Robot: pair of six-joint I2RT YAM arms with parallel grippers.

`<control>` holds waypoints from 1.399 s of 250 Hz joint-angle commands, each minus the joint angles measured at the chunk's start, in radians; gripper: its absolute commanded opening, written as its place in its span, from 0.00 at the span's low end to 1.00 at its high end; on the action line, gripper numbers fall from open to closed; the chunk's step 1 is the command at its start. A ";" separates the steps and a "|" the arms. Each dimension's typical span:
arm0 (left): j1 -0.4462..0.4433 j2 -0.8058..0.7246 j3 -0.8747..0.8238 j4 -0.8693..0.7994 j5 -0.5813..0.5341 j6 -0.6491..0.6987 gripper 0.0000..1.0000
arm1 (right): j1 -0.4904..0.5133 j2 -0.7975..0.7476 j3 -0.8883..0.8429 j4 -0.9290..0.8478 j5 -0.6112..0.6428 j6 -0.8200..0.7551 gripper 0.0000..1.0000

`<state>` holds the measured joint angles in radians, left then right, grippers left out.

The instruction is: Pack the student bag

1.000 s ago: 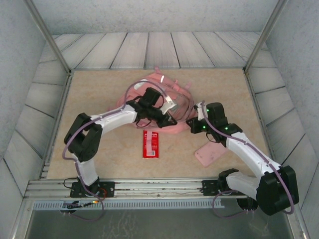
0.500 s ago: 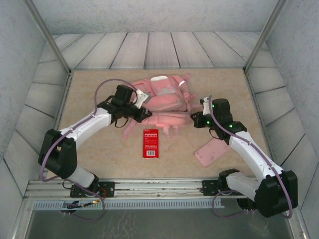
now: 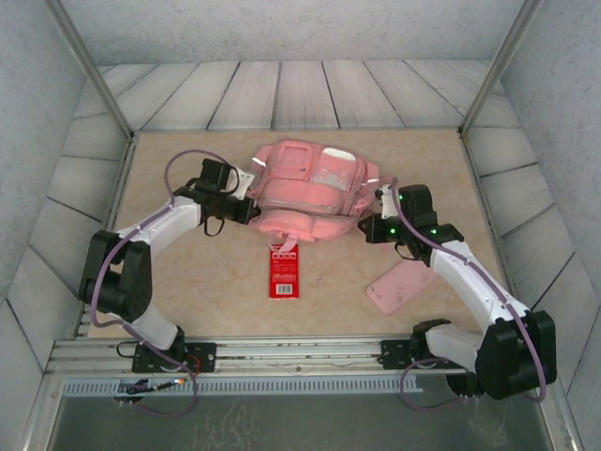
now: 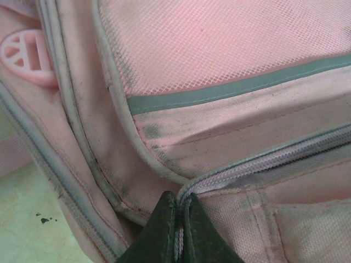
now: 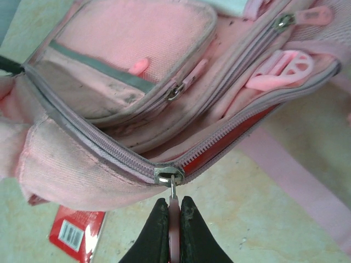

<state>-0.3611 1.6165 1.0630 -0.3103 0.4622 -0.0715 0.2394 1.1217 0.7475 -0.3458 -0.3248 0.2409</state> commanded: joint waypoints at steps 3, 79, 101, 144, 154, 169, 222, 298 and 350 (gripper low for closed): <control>0.050 -0.004 0.000 0.011 0.001 -0.006 0.14 | 0.010 0.028 0.029 0.006 -0.076 -0.035 0.00; 0.014 -0.130 -0.028 -0.022 0.254 0.065 0.45 | 0.034 0.067 0.068 0.012 -0.130 -0.110 0.00; -0.040 -0.138 -0.010 -0.057 0.285 0.117 0.48 | 0.034 0.081 0.080 0.000 -0.132 -0.131 0.00; -0.168 -0.072 0.047 0.003 0.366 0.136 0.54 | 0.035 0.087 0.096 -0.004 -0.150 -0.149 0.00; -0.196 -0.037 0.079 0.018 0.388 0.134 0.54 | 0.035 0.085 0.097 -0.004 -0.152 -0.151 0.00; -0.232 0.019 0.131 0.030 0.398 0.135 0.54 | 0.036 0.081 0.095 -0.004 -0.156 -0.156 0.00; -0.309 0.206 0.310 0.026 0.418 0.159 0.54 | 0.037 0.056 0.081 0.007 -0.168 -0.154 0.00; -0.358 0.322 0.380 0.030 0.436 0.168 0.53 | 0.038 0.025 0.056 0.036 -0.185 -0.145 0.00; -0.368 0.356 0.391 0.025 0.420 0.150 0.45 | 0.039 0.024 0.053 0.044 -0.183 -0.143 0.00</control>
<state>-0.7219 1.9556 1.4277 -0.2859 0.8772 0.0772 0.2737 1.1790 0.7952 -0.3477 -0.4500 0.1074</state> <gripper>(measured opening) 0.488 0.078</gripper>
